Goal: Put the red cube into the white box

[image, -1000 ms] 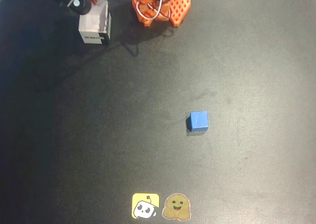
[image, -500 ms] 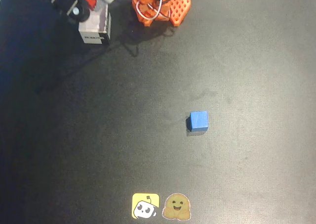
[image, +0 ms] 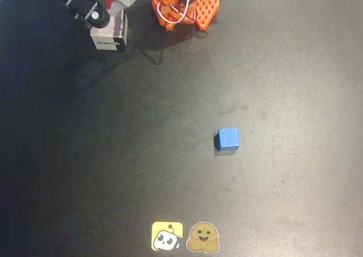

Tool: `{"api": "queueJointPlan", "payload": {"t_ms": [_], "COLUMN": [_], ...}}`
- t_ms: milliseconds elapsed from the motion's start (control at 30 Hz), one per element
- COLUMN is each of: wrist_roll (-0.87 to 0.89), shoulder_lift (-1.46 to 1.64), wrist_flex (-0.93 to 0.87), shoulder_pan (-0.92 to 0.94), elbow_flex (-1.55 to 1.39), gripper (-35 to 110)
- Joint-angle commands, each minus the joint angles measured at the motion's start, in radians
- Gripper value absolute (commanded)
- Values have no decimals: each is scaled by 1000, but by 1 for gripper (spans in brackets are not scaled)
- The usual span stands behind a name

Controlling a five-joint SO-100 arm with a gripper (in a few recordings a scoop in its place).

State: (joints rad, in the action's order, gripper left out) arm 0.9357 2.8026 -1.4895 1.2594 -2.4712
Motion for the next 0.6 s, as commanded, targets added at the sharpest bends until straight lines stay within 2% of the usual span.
{"api": "queueJointPlan", "payload": {"t_ms": [0,333,500,567], "wrist_roll": [-11,-11,5,2], "shoulder_lift": [15,80,92,57], "wrist_flex": [25,29,35,43], "shoulder_pan": [-17,-20,2,2], "elbow_flex": [5,-8,17,40], "gripper": [25,22,1,0]}}
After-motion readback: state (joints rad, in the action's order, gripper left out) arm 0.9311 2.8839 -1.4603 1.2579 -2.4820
